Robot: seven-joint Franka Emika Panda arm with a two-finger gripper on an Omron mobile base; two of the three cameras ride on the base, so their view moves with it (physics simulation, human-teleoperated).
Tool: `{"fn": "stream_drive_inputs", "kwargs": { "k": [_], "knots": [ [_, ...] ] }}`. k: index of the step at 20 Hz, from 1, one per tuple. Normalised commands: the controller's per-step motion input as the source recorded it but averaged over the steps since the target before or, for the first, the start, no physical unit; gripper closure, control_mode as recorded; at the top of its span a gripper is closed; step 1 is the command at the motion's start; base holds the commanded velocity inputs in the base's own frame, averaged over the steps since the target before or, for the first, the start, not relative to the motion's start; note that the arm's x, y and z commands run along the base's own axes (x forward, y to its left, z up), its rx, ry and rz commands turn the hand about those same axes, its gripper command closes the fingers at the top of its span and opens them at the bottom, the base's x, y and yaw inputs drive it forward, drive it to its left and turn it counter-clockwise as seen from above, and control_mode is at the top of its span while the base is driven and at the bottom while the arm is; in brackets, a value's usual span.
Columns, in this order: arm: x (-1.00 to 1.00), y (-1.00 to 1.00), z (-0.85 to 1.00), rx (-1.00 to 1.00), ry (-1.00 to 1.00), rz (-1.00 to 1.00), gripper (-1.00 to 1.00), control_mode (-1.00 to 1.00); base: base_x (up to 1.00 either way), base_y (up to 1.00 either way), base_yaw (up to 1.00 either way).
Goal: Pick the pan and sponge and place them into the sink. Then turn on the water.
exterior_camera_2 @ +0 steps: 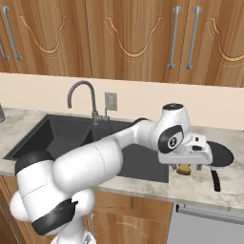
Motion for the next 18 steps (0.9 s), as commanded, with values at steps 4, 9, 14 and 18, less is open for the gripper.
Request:
{"fn": "stream_drive_inputs", "kwargs": {
  "k": [4,9,14,18],
  "knots": [
    [0.00,-0.77,-0.24,0.01,0.09,-0.02,-1.00,-1.00,0.00,0.00,0.00],
    [0.04,-0.52,-0.21,0.02,0.10,0.00,-1.00,-1.00,0.00,0.00,0.00],
    [0.06,-0.30,-0.26,0.08,0.01,0.00,-1.00,-1.00,0.00,0.00,0.00],
    [0.01,-0.08,-0.25,0.18,0.00,0.00,-1.00,-1.00,0.00,0.00,0.00]
  ]
}}
